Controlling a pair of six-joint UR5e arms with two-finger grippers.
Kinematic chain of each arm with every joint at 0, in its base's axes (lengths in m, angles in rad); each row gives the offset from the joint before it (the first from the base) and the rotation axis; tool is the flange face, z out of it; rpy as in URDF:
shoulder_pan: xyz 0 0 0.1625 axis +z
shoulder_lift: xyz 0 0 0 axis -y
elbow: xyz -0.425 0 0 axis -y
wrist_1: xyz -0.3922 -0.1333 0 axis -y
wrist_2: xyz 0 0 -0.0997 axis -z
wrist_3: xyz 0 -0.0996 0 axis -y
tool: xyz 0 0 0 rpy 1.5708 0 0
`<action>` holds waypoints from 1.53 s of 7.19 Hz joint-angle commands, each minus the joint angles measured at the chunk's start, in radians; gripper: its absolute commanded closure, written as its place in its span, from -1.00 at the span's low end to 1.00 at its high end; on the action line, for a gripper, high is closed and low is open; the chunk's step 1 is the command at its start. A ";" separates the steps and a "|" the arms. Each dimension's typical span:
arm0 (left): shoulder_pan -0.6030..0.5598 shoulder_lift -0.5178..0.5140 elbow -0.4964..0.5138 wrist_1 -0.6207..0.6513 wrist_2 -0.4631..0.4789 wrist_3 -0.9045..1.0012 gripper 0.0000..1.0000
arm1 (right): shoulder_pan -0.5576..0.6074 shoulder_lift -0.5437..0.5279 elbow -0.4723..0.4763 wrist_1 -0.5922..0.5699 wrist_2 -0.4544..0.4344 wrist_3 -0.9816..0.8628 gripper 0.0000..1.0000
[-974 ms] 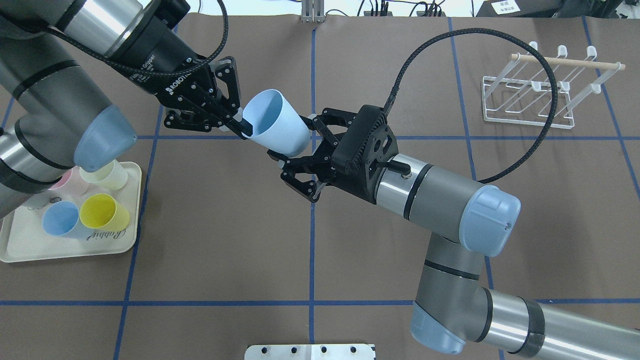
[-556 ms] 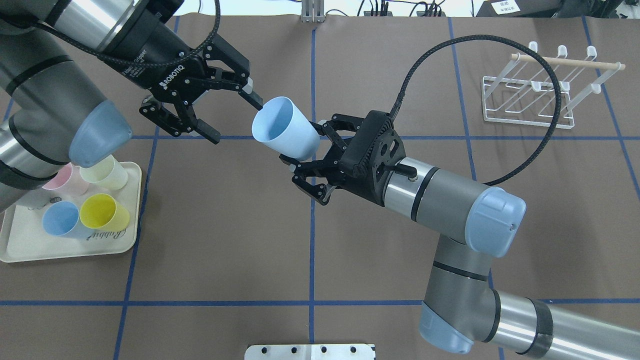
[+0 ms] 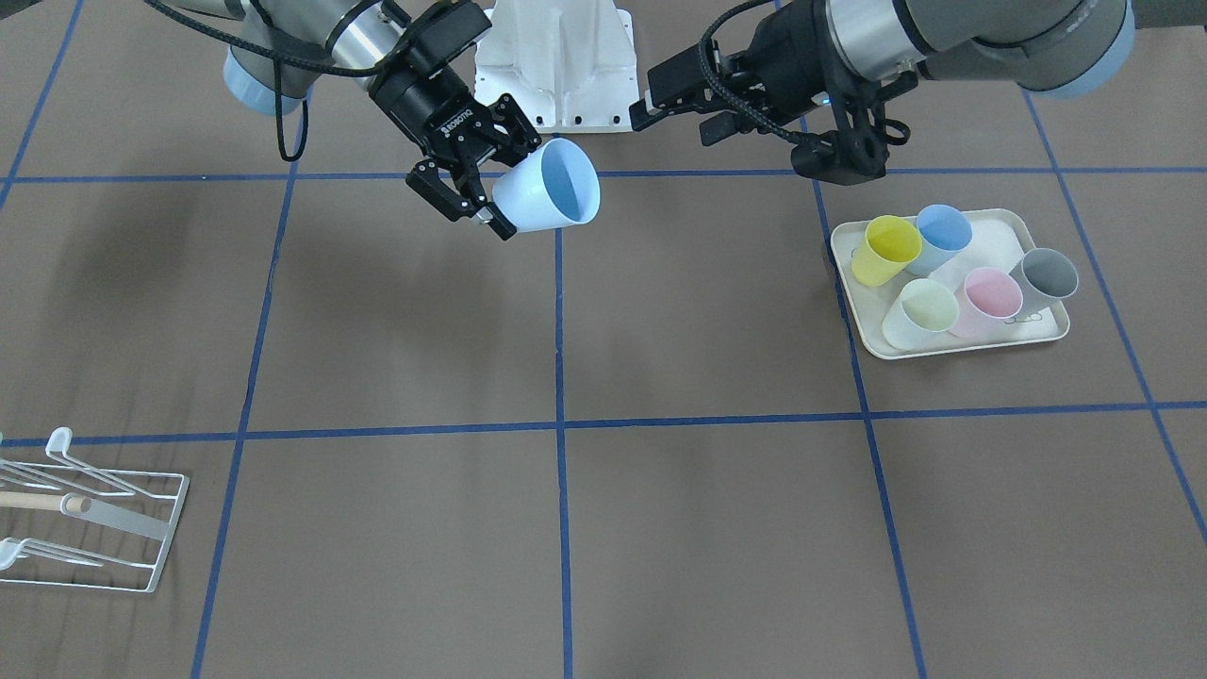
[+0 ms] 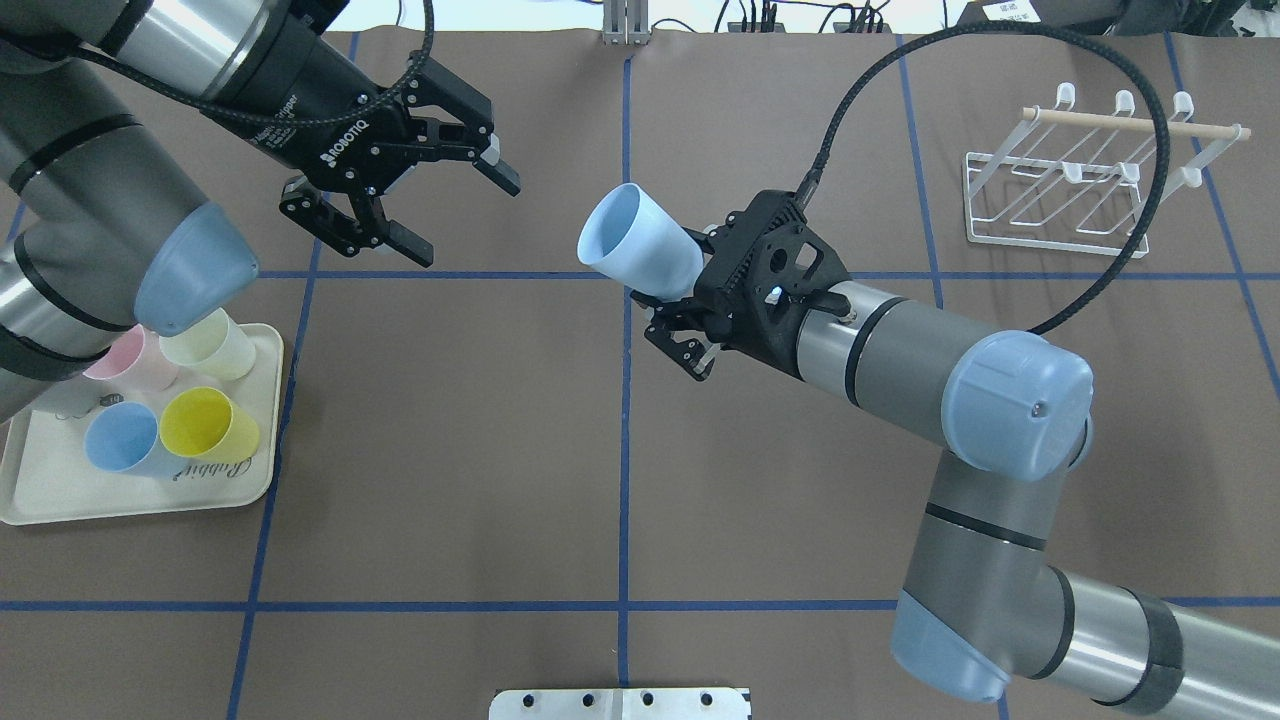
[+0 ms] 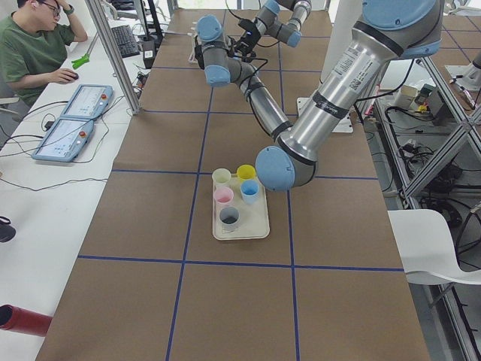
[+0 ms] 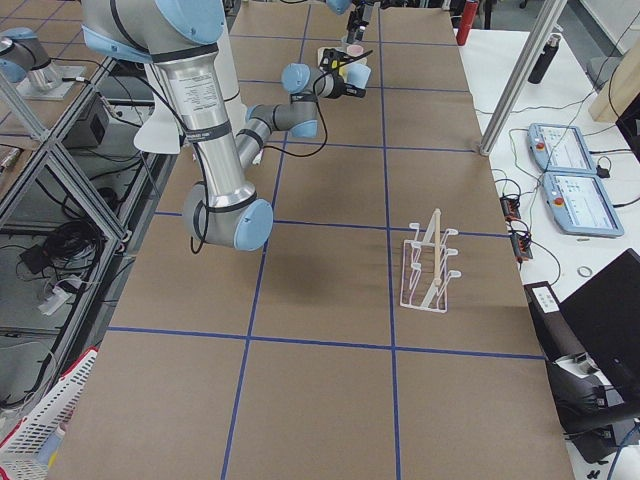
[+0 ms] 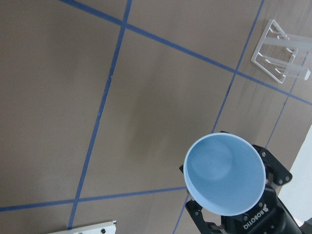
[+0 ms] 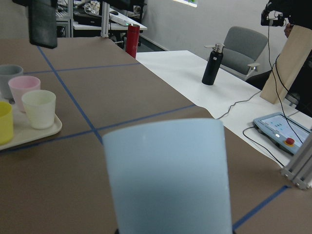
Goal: Transfer IKEA cup to right arm and place on rack
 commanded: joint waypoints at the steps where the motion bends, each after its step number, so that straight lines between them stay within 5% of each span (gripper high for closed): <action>1: 0.028 0.026 -0.015 0.001 0.187 0.004 -1.00 | 0.036 0.005 0.081 -0.263 0.001 -0.002 1.00; 4: 0.059 0.114 -0.016 0.006 0.334 0.146 -1.00 | 0.114 -0.031 0.082 -0.291 -0.007 0.005 1.00; 7: 0.074 0.145 -0.037 0.161 0.425 0.342 -1.00 | 0.228 -0.013 0.188 -0.715 -0.002 -0.152 1.00; 10: 0.146 0.145 -0.146 0.485 0.577 0.553 -1.00 | 0.356 -0.028 0.196 -0.889 -0.016 -0.453 1.00; 11: 0.148 0.147 -0.160 0.491 0.579 0.553 -1.00 | 0.381 -0.056 0.204 -0.917 -0.051 -0.553 1.00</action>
